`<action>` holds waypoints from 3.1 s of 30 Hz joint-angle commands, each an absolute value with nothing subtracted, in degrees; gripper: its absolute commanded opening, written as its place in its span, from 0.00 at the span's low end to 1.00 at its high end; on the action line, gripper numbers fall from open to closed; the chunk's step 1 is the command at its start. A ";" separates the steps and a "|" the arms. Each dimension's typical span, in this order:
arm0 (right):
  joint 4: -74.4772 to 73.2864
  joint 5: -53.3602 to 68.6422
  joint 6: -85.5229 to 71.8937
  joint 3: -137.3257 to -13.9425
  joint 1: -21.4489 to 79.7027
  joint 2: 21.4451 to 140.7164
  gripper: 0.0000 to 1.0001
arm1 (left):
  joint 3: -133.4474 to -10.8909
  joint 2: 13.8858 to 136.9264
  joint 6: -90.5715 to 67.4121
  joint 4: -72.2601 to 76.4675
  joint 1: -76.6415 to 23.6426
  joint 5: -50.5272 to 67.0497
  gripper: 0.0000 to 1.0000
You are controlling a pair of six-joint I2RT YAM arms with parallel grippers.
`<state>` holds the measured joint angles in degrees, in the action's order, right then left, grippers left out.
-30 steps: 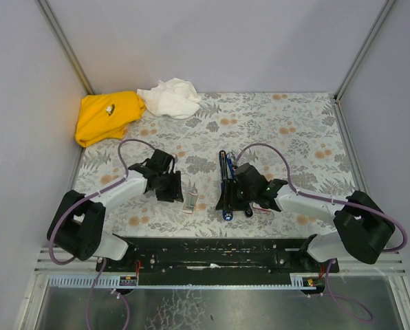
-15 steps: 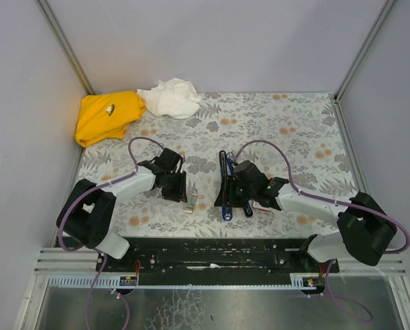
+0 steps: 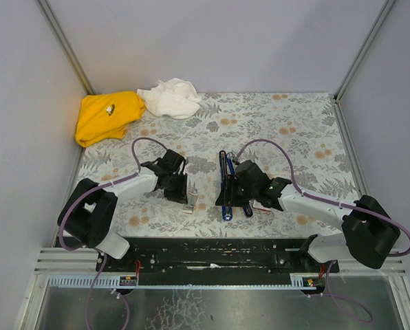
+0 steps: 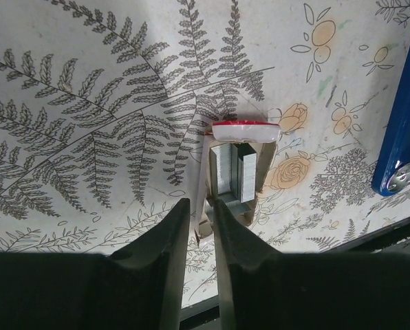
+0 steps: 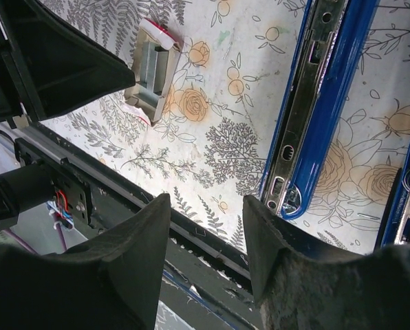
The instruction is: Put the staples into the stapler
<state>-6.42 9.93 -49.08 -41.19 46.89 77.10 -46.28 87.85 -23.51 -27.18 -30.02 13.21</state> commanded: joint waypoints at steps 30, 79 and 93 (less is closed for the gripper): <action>-17.98 0.39 -22.80 -66.44 55.00 94.81 0.53 | -49.52 68.89 -24.69 -23.36 -20.05 3.68 0.71; -20.38 -5.27 -8.80 -82.98 60.10 111.73 0.05 | -46.30 59.57 -25.23 -21.36 -13.54 -3.60 0.92; -28.08 -16.80 -12.06 -86.82 59.48 113.52 0.00 | -46.17 59.41 -25.32 -21.45 -13.10 -2.87 0.93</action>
<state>-24.91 -11.40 -9.98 -84.31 59.37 113.62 -46.76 59.83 -25.02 -23.79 -13.69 -3.40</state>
